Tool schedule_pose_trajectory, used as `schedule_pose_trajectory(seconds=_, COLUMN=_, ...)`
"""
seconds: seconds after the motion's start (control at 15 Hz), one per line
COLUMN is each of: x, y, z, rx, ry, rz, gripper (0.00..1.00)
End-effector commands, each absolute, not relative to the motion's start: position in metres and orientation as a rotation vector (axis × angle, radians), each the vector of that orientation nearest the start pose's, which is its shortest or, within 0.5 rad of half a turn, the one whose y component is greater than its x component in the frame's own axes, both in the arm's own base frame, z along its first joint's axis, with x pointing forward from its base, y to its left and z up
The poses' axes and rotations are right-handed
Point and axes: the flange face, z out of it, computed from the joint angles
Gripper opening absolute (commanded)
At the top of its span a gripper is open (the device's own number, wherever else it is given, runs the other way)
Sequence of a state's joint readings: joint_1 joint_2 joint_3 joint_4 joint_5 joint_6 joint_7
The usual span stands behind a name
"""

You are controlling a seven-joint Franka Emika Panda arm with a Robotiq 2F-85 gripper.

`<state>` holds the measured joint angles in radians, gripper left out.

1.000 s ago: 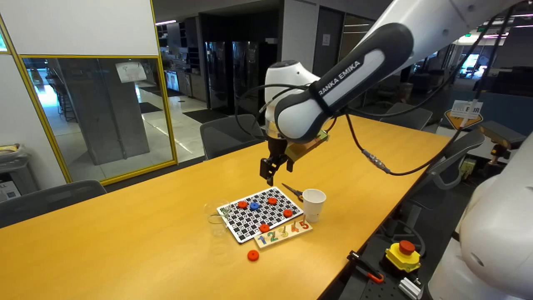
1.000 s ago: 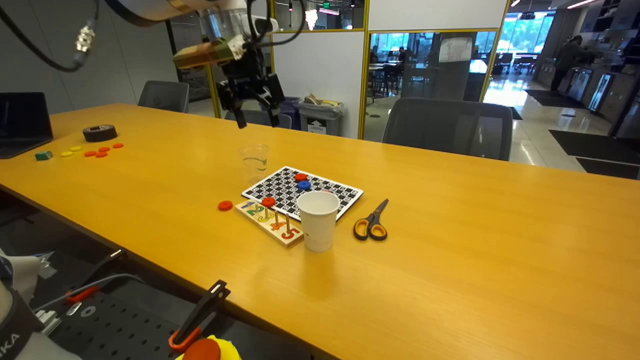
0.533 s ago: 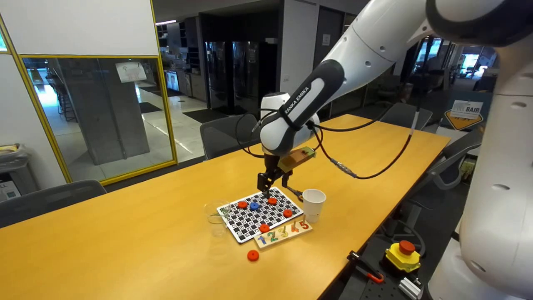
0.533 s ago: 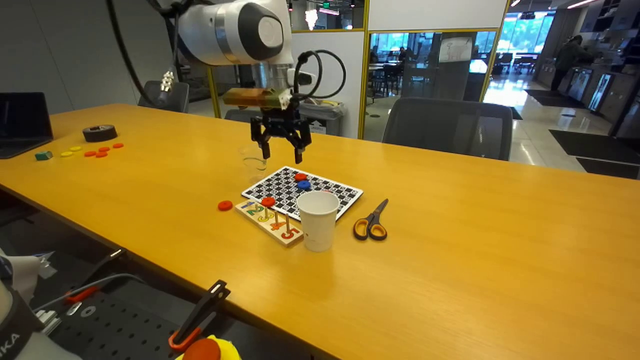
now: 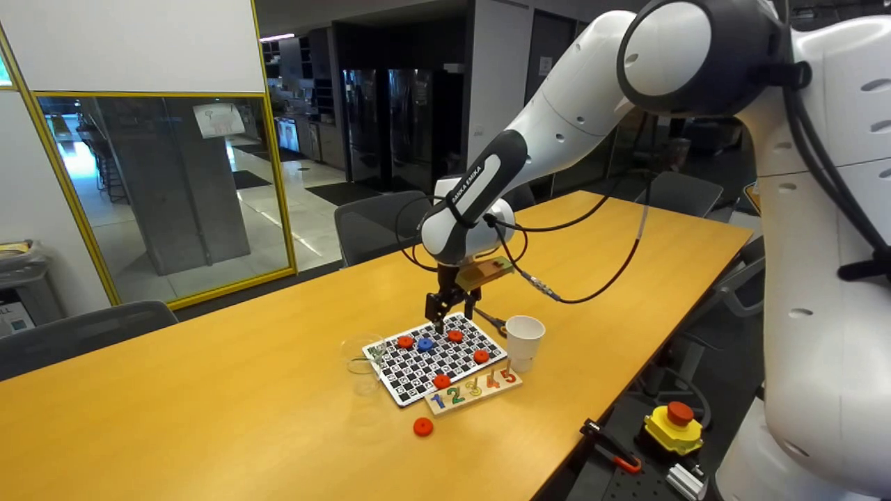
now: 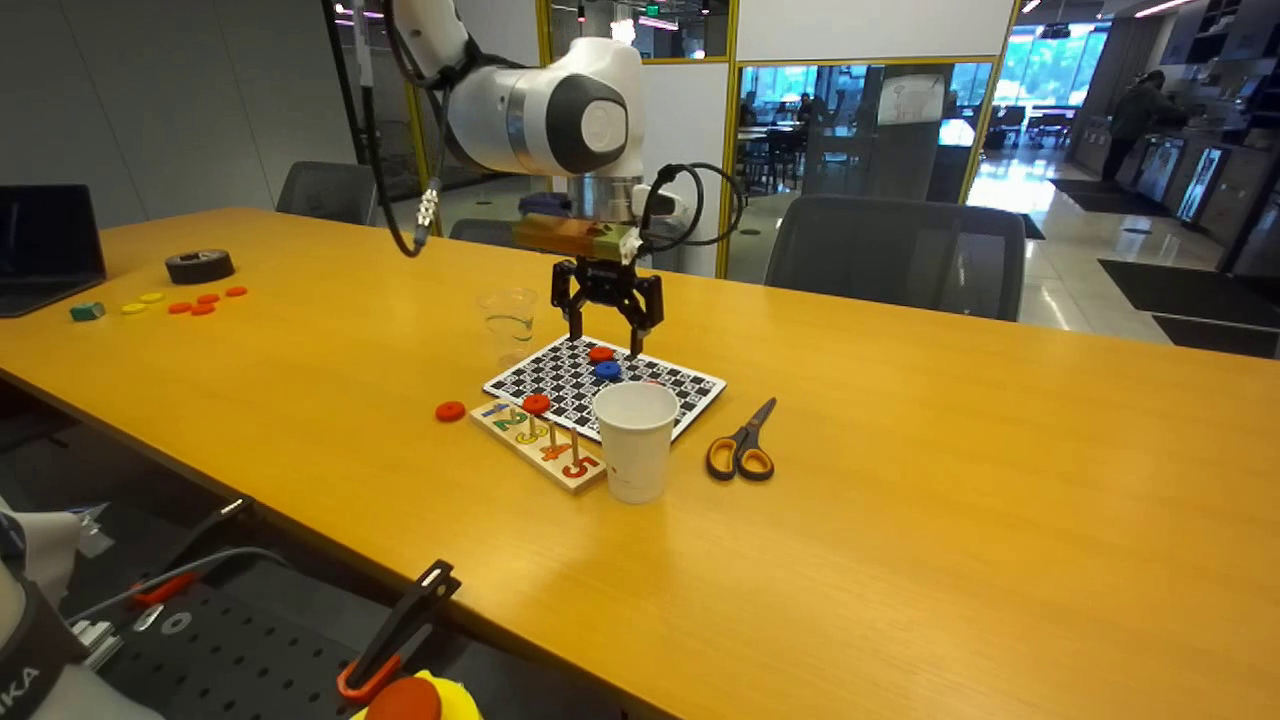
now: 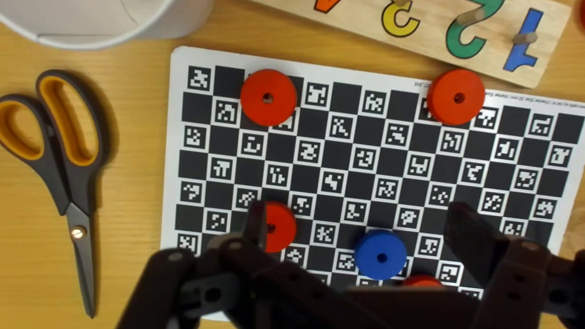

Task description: Pick up the orange and blue objects from the table and put them in the two cups

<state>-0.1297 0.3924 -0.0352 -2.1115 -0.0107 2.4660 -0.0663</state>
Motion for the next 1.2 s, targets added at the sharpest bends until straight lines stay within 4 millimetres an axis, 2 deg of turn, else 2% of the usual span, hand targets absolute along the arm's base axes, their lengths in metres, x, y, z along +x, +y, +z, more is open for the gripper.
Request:
schedule_pose_trajectory(seconds=0.0, x=0.586, y=-0.110, z=0.212, rx=-3.164, ry=0.229, rz=0.013, gripper=1.00)
schedule_pose_trajectory(seconds=0.27, x=0.594, y=-0.122, z=0.195, rx=-3.119, ry=0.413, rz=-0.101, gripper=1.00)
schedule_pose_trajectory(seconds=0.47, x=0.596, y=-0.128, z=0.185, rx=-3.096, ry=0.494, rz=-0.097, gripper=1.00)
schedule_pose_trajectory(seconds=1.13, x=0.599, y=-0.145, z=0.168, rx=-3.072, ry=0.639, rz=-0.064, gripper=1.00)
